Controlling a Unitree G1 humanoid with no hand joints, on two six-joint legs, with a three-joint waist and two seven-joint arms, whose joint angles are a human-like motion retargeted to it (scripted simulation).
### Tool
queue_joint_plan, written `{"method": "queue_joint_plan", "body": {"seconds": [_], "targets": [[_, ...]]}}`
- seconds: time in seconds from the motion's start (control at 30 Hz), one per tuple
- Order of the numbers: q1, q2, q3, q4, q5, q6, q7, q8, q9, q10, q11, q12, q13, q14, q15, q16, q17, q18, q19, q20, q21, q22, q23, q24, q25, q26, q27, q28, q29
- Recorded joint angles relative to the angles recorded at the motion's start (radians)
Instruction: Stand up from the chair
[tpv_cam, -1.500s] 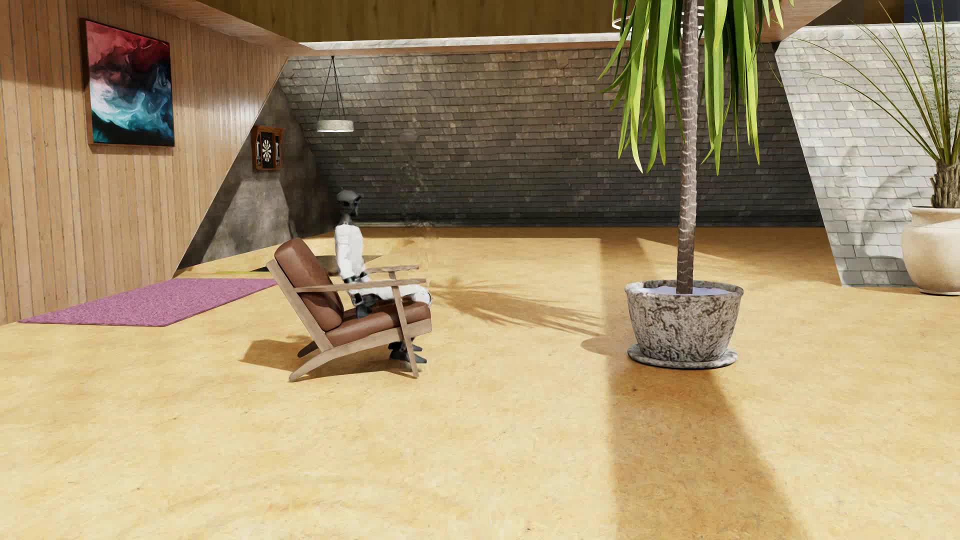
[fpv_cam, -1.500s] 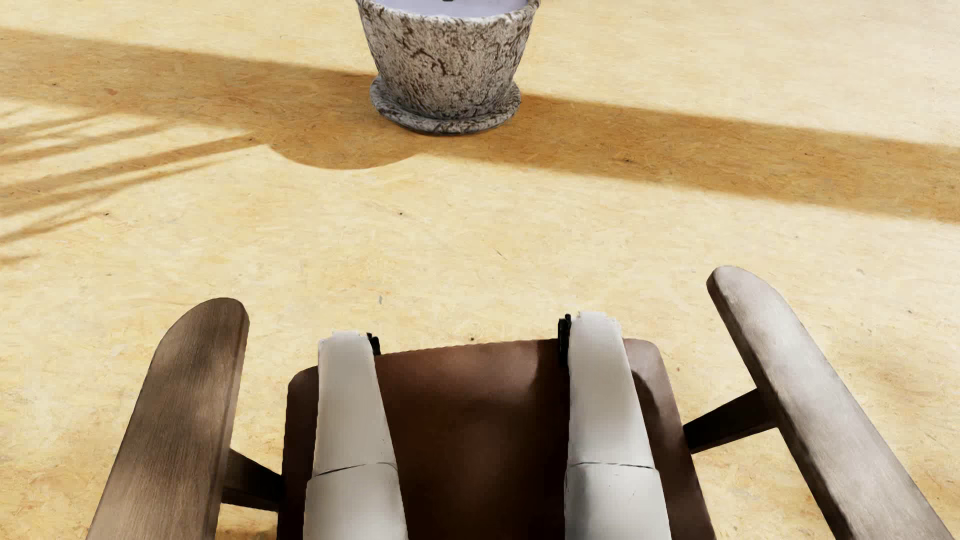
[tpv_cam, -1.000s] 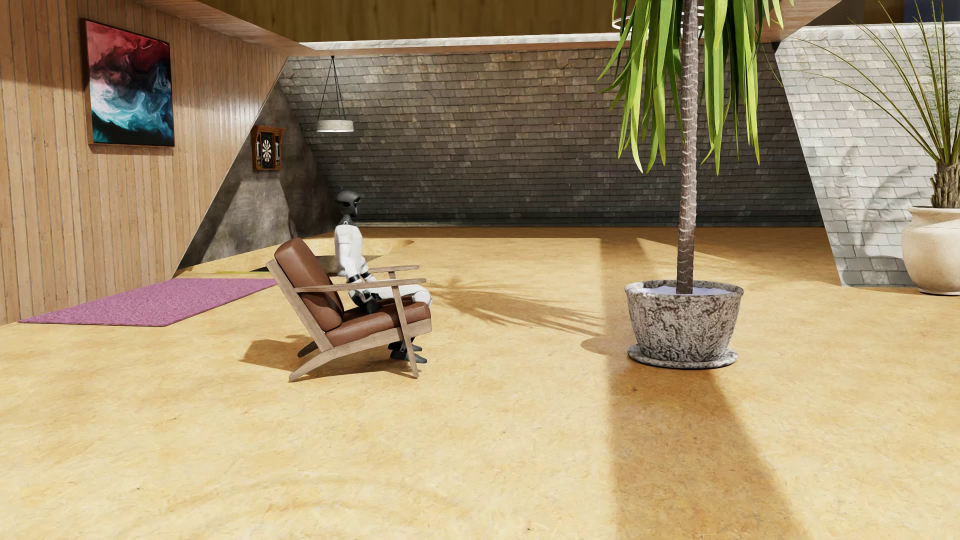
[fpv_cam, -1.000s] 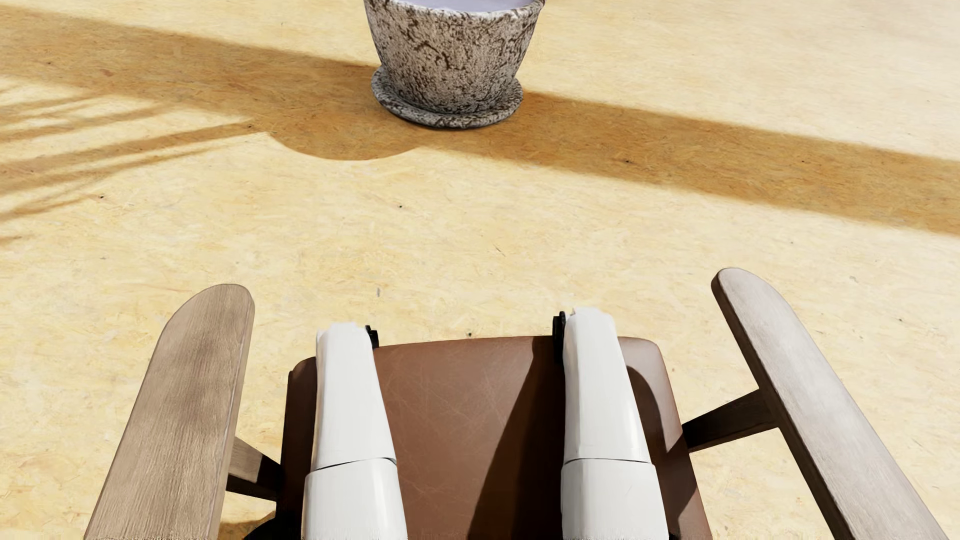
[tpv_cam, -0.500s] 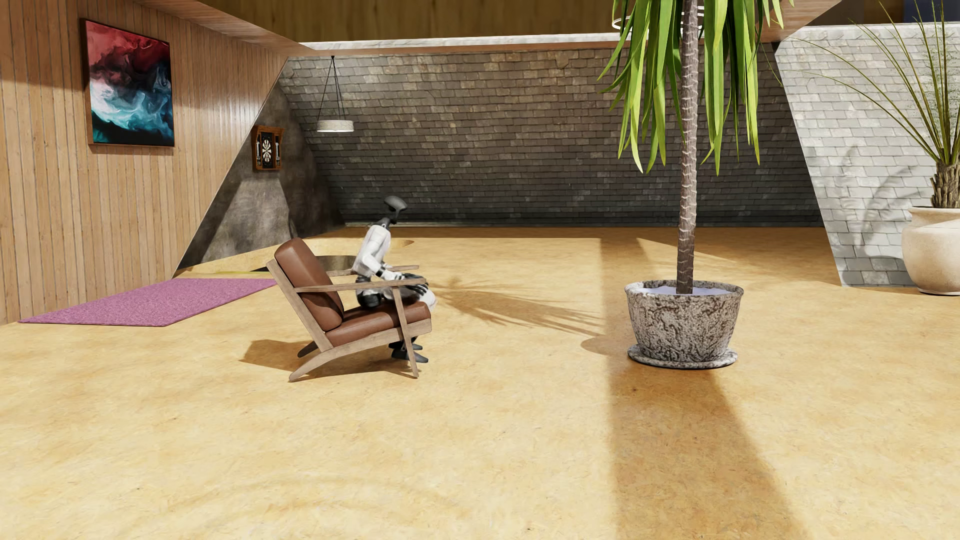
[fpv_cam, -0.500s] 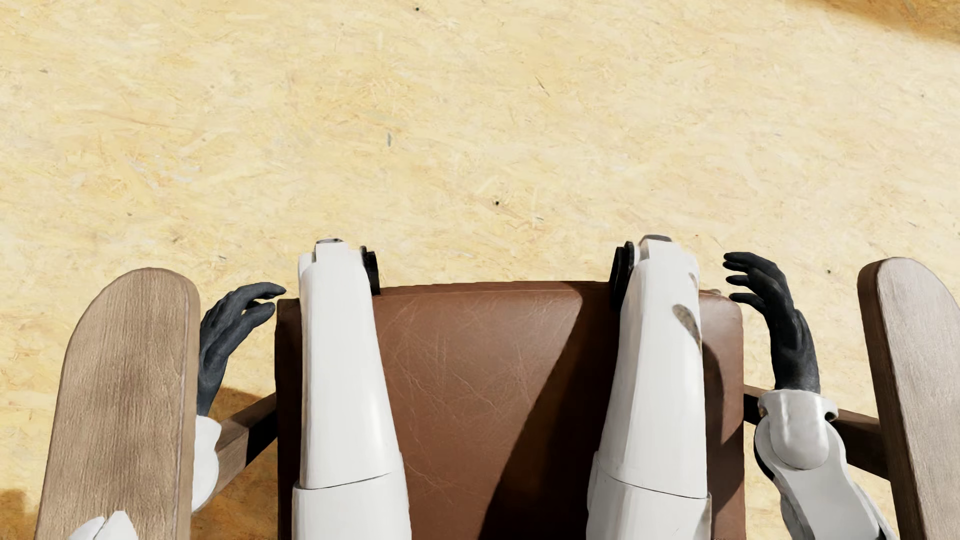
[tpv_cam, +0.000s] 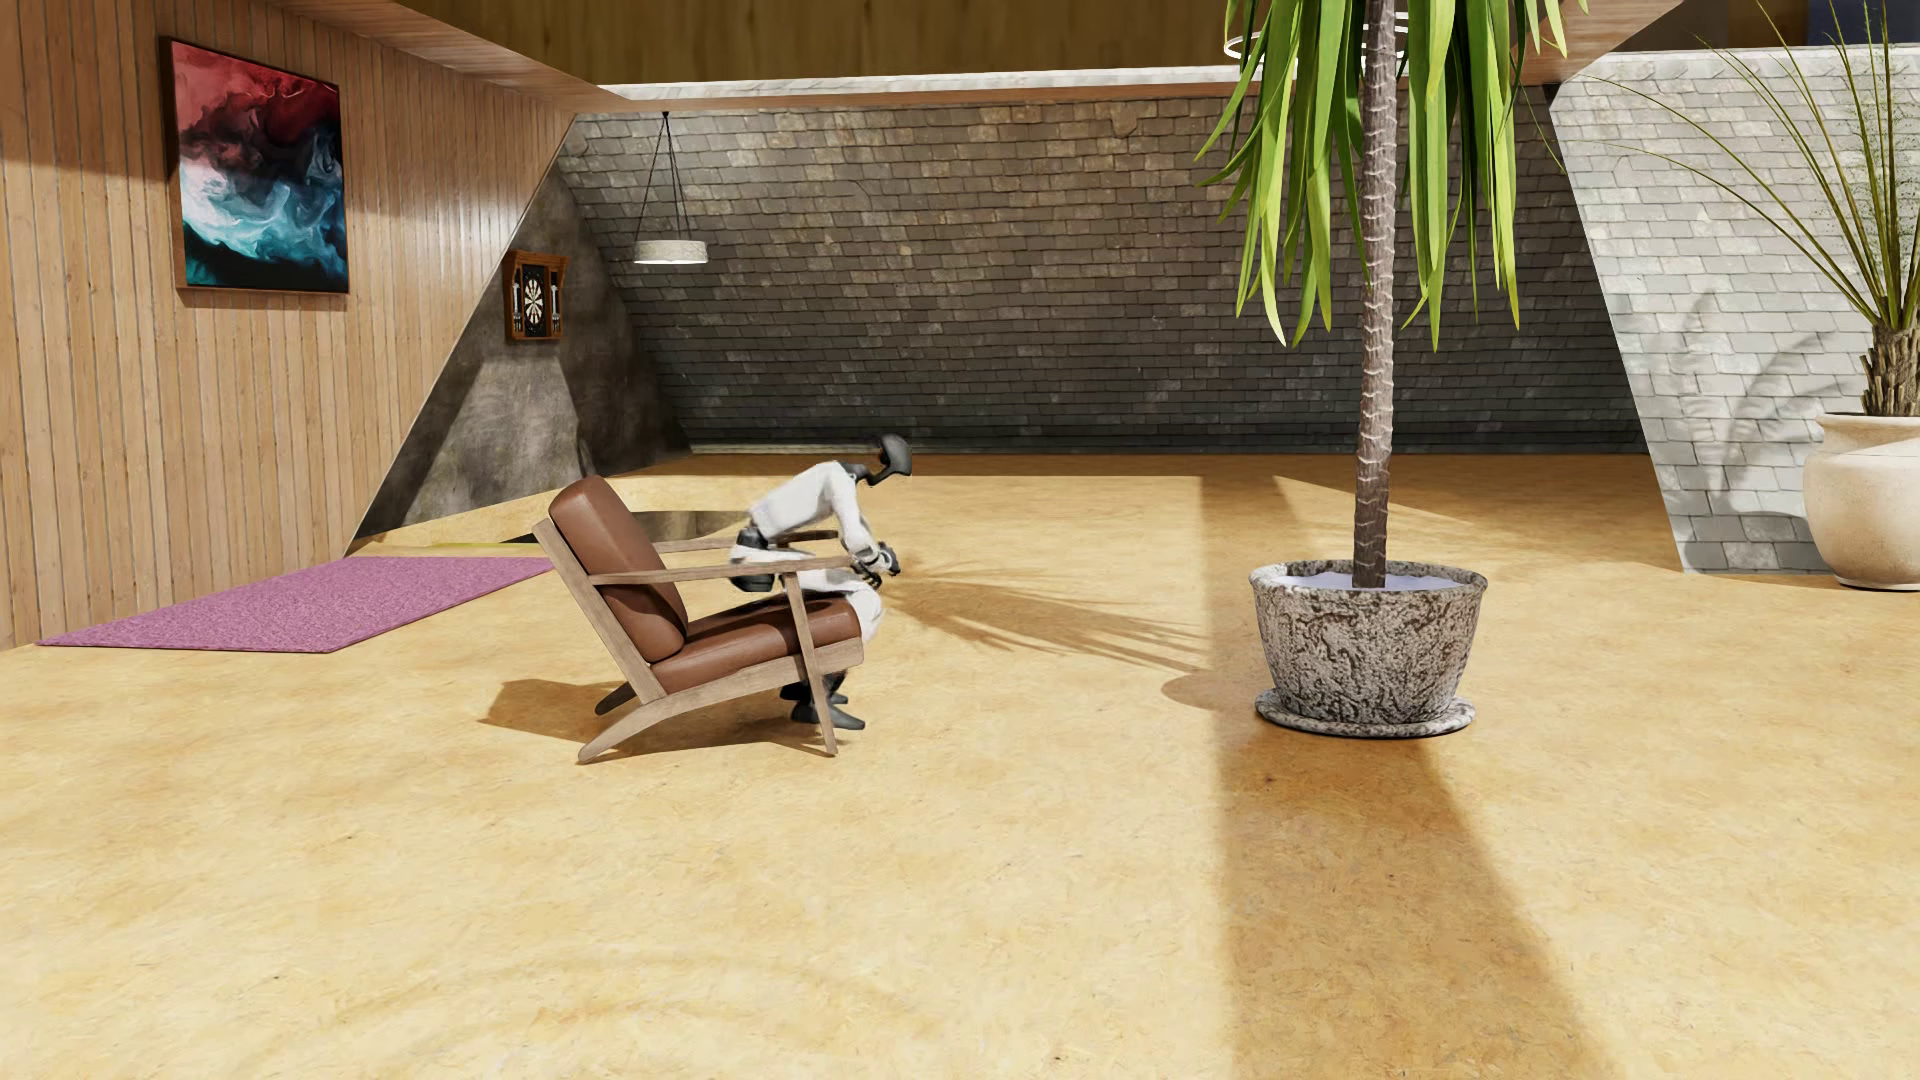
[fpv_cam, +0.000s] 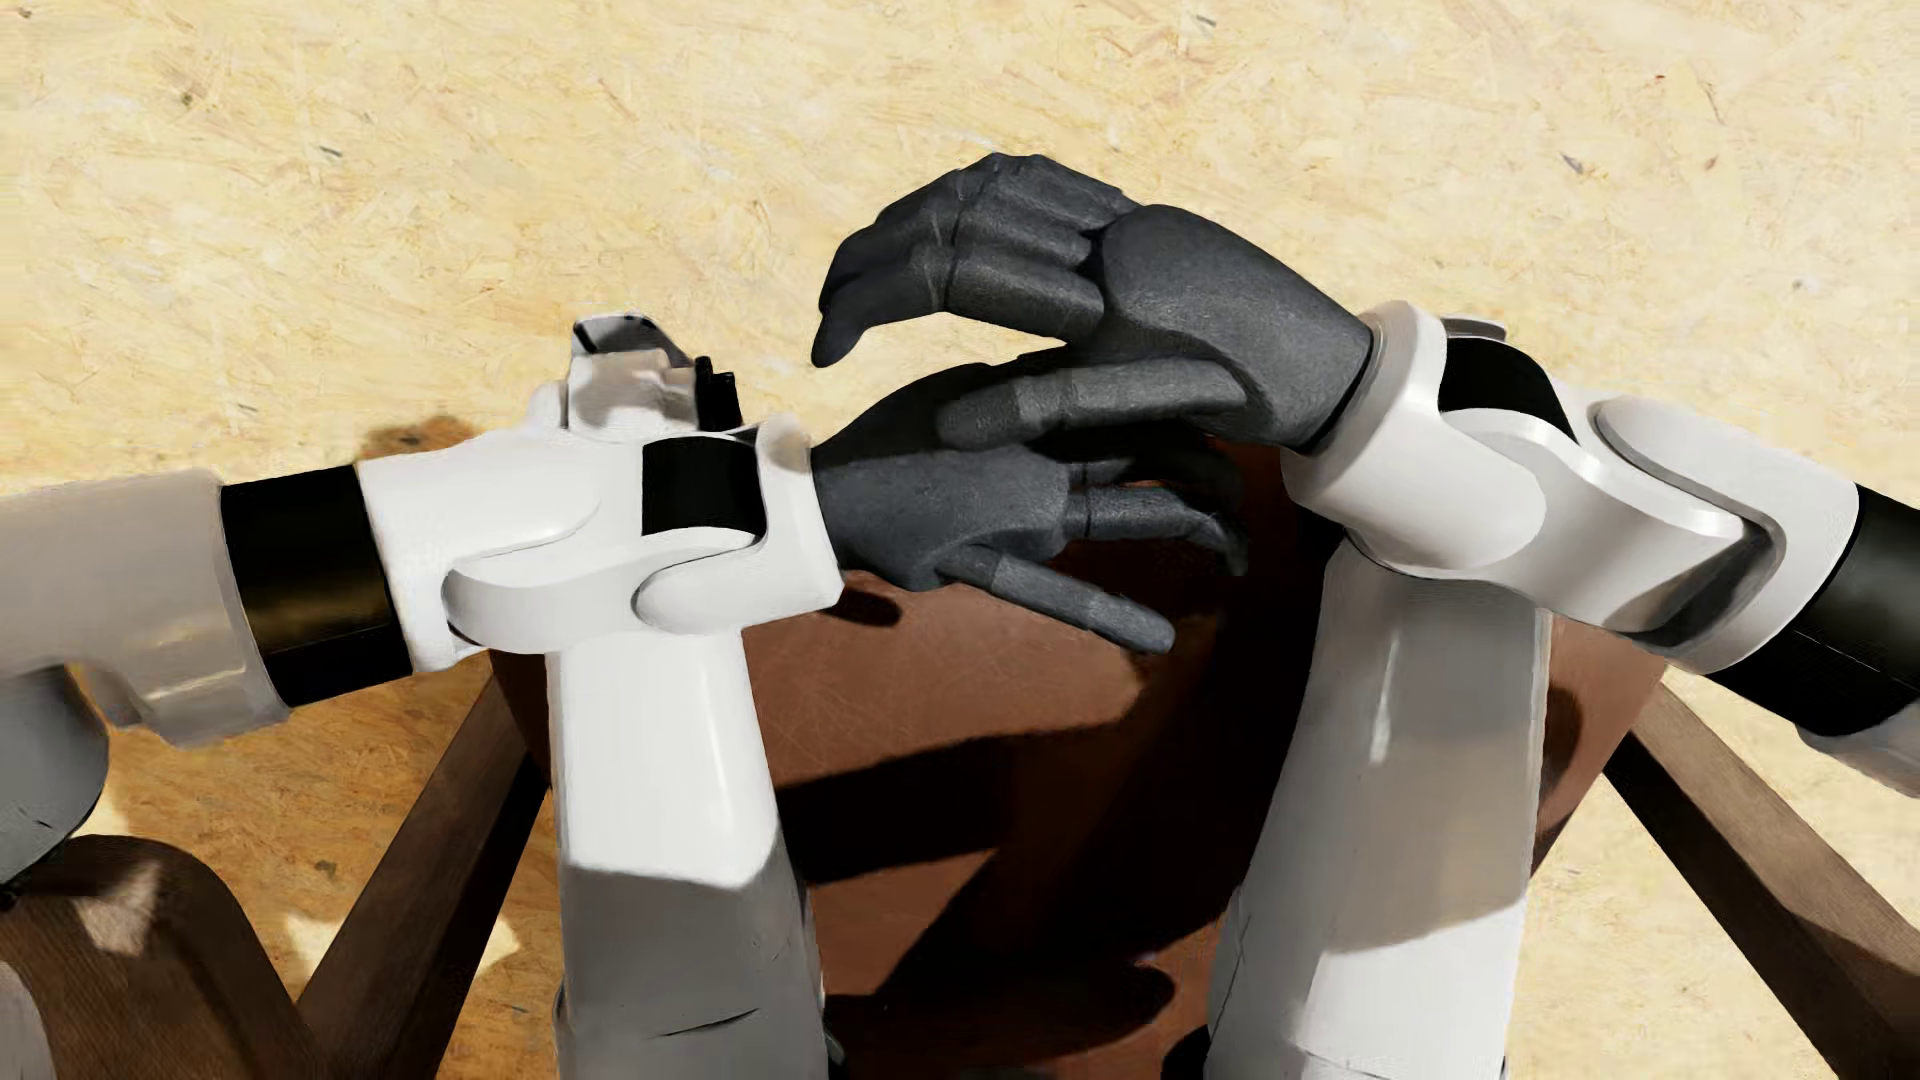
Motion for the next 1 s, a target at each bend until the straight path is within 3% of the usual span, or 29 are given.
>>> {"method": "queue_joint_plan", "body": {"seconds": [0.1,0.23,0.3,0.33,0.37,0.43,0.5,0.57,0.7,0.8,0.9,1.0], "targets": [[0.157,0.17,-0.001,0.002,0.024,-0.002,0.04,-0.037,-0.052,-0.244,-0.254,0.2,0.117,0.054,0.046,-0.145,0.165,0.023,-0.039,0.172,-0.077,0.242,0.236,0.073,-0.102,-0.002,0.031,-0.118,0.109],[0.471,0.505,-0.006,0.016,0.059,-0.004,0.11,-0.094,-0.152,-0.621,-0.658,0.42,0.235,0.139,0.14,-0.472,0.49,0.055,-0.083,0.393,-0.167,0.772,0.751,0.213,-0.3,-0.038,0.05,-0.351,0.322],[0.642,0.689,-0.011,0.027,0.064,-0.005,0.16,-0.129,-0.22,-0.802,-0.859,0.511,0.287,0.187,0.195,-0.608,0.655,0.057,-0.09,0.452,-0.189,0.993,1.033,0.277,-0.403,-0.041,0.068,-0.467,0.381],[0.732,0.781,-0.011,0.027,0.068,-0.011,0.179,-0.145,-0.265,-0.895,-0.96,0.559,0.321,0.211,0.226,-0.654,0.721,0.06,-0.09,0.483,-0.201,1.055,1.135,0.289,-0.438,-0.021,0.095,-0.552,0.435],[0.826,0.881,-0.008,0.031,0.079,-0.018,0.201,-0.157,-0.311,-0.987,-1.066,0.619,0.367,0.232,0.258,-0.687,0.771,0.067,-0.094,0.532,-0.212,1.111,1.194,0.247,-0.453,0.035,0.133,-0.595,0.475],[1.016,1.088,0.0,0.013,0.104,-0.027,0.241,-0.177,-0.409,-1.166,-1.279,0.758,0.489,0.268,0.311,-0.714,0.805,0.095,-0.117,0.635,-0.269,1.154,1.235,0.14,-0.415,0.134,0.192,-0.61,0.513],[1.186,1.272,0.001,-0.018,0.118,-0.033,0.275,-0.191,-0.519,-1.326,-1.458,0.893,0.632,0.297,0.351,-0.684,0.793,0.122,-0.138,0.721,-0.351,1.107,1.241,0.066,-0.326,0.14,0.229,-0.628,0.5],[1.317,1.421,0.001,-0.037,0.124,-0.034,0.3,-0.211,-0.633,-1.45,-1.605,1.015,0.766,0.312,0.377,-0.635,0.762,0.135,-0.146,0.793,-0.436,1.029,1.236,0.036,-0.239,0.136,0.25,-0.627,0.463],[1.536,1.628,0.014,-0.046,0.125,-0.04,0.358,-0.249,-0.767,-1.599,-1.72,1.204,0.951,0.309,0.355,-0.585,0.734,0.136,-0.128,0.983,-0.579,1.028,1.278,-0.003,-0.199,0.118,0.224,-0.593,0.404],[1.641,1.73,0.025,-0.042,0.131,-0.05,0.391,-0.27,-0.822,-1.637,-1.762,1.271,1.001,0.284,0.342,-0.611,0.748,0.134,-0.114,1.068,-0.619,1.225,1.414,-0.053,-0.201,0.186,0.249,-0.499,0.397],[1.664,1.764,0.028,-0.03,0.127,-0.057,0.395,-0.275,-0.855,-1.628,-1.765,1.299,1.035,0.262,0.319,-0.613,0.763,0.117,-0.103,1.077,-0.657,1.368,1.495,-0.015,-0.22,0.209,0.263,-0.52,0.404],[1.668,1.769,0.028,-0.029,0.129,-0.059,0.403,-0.283,-0.863,-1.628,-1.766,1.337,1.063,0.261,0.317,-0.591,0.765,0.116,-0.103,1.083,-0.674,1.368,1.489,0.032,-0.216,0.19,0.261,-0.586,0.419]]}}
